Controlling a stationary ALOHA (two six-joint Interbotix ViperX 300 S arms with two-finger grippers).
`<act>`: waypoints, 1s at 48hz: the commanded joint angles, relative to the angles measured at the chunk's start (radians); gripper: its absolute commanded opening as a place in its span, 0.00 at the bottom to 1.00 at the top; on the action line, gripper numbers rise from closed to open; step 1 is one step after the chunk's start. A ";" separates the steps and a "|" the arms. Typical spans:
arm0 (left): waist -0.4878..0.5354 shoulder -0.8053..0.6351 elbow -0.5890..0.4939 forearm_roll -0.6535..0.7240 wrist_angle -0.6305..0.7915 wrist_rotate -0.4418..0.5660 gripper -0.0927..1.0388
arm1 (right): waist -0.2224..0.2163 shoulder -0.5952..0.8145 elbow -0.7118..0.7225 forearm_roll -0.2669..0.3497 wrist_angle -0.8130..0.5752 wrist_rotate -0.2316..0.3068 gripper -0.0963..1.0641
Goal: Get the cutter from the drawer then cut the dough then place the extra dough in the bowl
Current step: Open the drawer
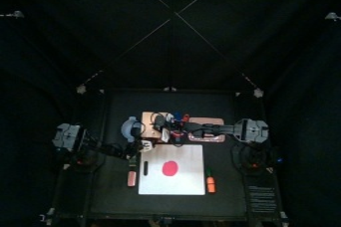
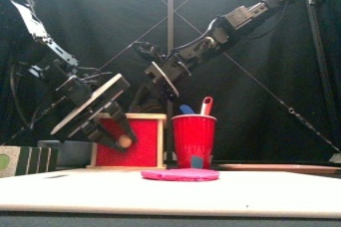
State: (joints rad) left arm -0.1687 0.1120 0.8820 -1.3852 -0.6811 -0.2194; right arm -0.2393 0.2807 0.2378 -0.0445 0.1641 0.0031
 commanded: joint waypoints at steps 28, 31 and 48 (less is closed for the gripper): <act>-0.190 -0.011 -0.025 -0.112 0.008 0.003 0.51 | -0.006 -0.008 -0.017 0.006 0.009 0.003 0.15; -0.195 -0.009 -0.028 -0.112 0.008 0.003 0.51 | -0.006 -0.005 -0.018 0.006 0.009 0.003 0.15; -0.222 -0.011 -0.052 -0.121 0.008 0.005 0.51 | -0.009 -0.003 -0.018 0.006 0.009 0.002 0.15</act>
State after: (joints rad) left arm -0.3774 0.1089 0.8560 -1.5064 -0.6719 -0.2178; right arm -0.2470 0.2853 0.2270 -0.0399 0.1672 0.0061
